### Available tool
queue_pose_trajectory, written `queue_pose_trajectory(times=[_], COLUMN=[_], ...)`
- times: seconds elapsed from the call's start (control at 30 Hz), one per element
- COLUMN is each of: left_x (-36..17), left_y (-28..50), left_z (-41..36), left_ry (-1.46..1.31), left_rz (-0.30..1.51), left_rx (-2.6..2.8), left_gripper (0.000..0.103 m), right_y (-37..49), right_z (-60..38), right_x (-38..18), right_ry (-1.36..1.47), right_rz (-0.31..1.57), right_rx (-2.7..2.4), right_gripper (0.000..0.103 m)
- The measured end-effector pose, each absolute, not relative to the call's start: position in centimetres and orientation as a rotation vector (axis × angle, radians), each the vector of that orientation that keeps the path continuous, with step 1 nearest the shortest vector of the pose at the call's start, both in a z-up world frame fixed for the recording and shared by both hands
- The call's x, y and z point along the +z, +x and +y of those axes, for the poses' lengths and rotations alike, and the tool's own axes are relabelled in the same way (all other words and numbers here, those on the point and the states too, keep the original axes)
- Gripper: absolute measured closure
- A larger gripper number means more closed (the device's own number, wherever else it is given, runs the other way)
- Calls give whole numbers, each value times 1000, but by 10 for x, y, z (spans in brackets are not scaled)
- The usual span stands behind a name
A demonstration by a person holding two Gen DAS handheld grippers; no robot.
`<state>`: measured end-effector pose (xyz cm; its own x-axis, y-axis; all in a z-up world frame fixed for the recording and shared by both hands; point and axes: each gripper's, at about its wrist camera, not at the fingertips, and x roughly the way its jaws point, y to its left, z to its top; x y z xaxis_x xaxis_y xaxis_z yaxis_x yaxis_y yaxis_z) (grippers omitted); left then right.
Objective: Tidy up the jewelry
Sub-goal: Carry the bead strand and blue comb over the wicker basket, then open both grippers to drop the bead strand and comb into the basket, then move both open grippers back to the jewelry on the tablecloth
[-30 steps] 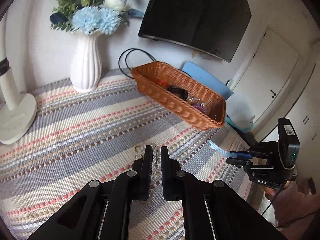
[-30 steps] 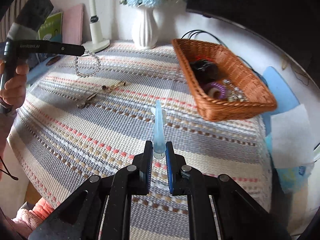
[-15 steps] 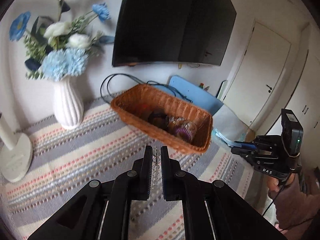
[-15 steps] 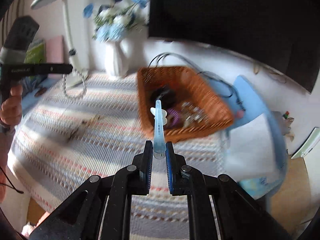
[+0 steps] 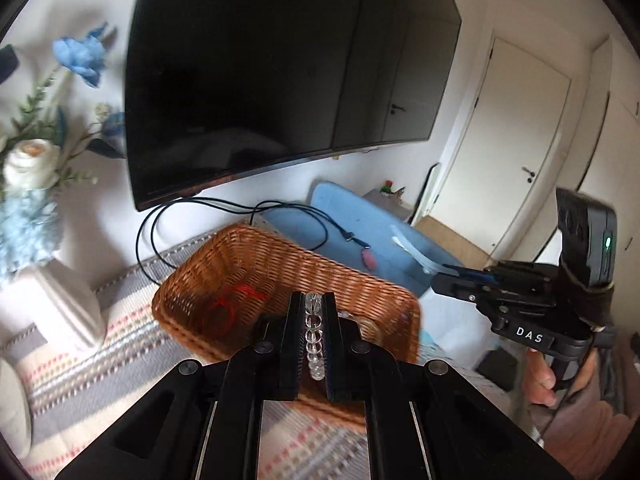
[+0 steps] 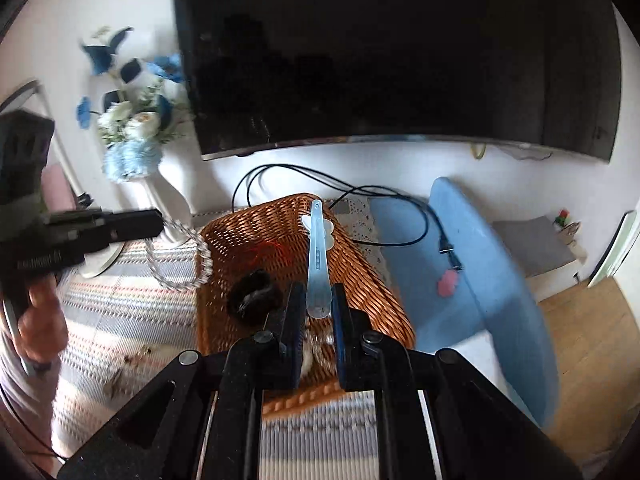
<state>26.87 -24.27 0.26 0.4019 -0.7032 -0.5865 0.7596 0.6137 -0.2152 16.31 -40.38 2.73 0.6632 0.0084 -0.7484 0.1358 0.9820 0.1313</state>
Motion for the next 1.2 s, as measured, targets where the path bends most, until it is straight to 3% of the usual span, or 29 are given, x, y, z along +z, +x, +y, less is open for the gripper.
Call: queue_pose_trajectory(times=[0.3, 0.67, 0.73, 0.77, 1.0, 1.2], left_x=[-48, -70, -69, -68, -29, 8], left_y=[306, 328, 326, 325, 296, 242], left_z=[-264, -257, -259, -258, -225, -140], left_ry=[74, 15, 23, 22, 19, -45], left_rz=[700, 748, 752, 749, 685, 630], left_rx=[-860, -852, -840, -827, -802, -759], left_gripper=[95, 94, 75, 59, 58, 58], right_y=[224, 230, 227, 224, 190, 146], right_z=[-414, -405, -406, -406, -389, -340], right_x=[-48, -68, -63, -59, -15, 29], right_ry=[309, 264, 259, 262, 273, 261], right_rz=[979, 995, 989, 979, 935, 848], right_rx=[-29, -61, -68, -70, -15, 91], right_gripper=[90, 88, 78, 73, 72, 67])
